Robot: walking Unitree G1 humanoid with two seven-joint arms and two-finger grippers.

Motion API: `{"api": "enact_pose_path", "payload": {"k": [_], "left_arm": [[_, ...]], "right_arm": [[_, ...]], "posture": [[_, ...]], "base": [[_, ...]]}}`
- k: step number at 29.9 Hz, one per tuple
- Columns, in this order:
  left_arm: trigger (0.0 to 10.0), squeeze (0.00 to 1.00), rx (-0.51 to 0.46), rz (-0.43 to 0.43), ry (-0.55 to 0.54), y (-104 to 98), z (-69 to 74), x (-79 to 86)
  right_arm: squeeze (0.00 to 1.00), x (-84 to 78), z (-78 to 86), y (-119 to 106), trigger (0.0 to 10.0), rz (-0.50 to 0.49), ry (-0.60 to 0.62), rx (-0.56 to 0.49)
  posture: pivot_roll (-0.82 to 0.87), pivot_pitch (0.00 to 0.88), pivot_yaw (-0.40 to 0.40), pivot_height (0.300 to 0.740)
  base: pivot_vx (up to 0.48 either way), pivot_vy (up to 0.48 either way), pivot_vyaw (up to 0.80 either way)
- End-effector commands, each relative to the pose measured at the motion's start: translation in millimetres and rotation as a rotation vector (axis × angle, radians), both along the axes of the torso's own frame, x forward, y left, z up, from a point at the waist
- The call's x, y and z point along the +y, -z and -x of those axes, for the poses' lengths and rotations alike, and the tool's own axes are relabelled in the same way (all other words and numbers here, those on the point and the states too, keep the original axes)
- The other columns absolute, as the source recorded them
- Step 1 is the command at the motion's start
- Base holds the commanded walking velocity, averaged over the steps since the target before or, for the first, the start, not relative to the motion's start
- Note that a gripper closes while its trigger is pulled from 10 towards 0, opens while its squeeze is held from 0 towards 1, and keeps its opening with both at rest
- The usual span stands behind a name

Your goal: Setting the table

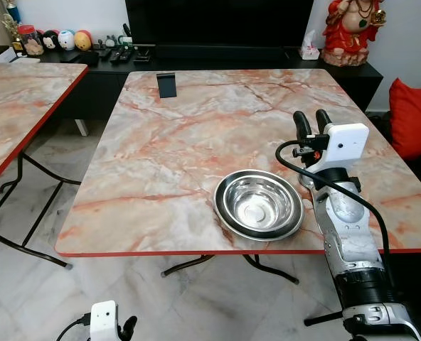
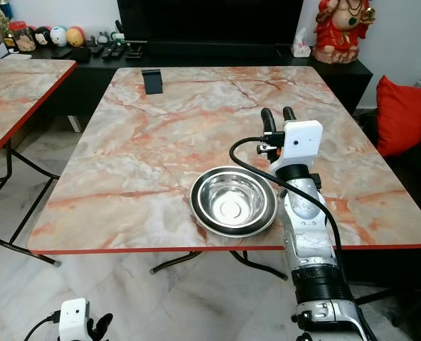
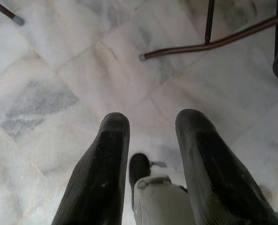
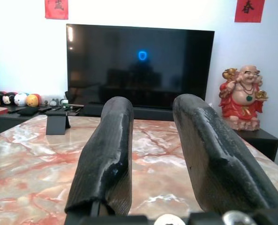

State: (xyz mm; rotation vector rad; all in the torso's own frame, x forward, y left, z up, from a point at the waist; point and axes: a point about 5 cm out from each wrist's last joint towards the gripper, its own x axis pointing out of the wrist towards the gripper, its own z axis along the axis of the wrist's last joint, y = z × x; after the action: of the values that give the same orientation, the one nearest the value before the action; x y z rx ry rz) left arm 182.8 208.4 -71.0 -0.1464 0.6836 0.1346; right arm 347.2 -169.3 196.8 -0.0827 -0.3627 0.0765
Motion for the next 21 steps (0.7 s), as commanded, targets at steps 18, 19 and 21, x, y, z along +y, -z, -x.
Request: {"api": "enact_pose_path", "payload": {"k": [18,19,21], "left_arm": [[10.0,0.00,-0.043,0.000,0.002,-5.7,-6.6,-0.6],[10.0,0.00,-0.043,0.000,0.002,-5.7,-6.6,-0.6],[10.0,0.00,-0.034,0.001,0.001,-4.5,-4.9,-0.2]], "right_arm": [[0.00,6.9,-3.1,0.2,10.0,-0.038,-0.008,0.008],[0.00,6.9,-3.1,0.2,10.0,-0.038,-0.008,0.008],[0.00,7.2,-2.8,1.1,10.0,-0.042,-0.008,0.009]], "posture": [[-0.05,0.000,0.015,0.740],[-0.05,0.000,0.015,0.740],[-0.05,0.000,0.015,0.740]], "base": [[0.000,0.000,0.00],[0.000,0.000,0.00],[0.000,0.000,0.00]]}}
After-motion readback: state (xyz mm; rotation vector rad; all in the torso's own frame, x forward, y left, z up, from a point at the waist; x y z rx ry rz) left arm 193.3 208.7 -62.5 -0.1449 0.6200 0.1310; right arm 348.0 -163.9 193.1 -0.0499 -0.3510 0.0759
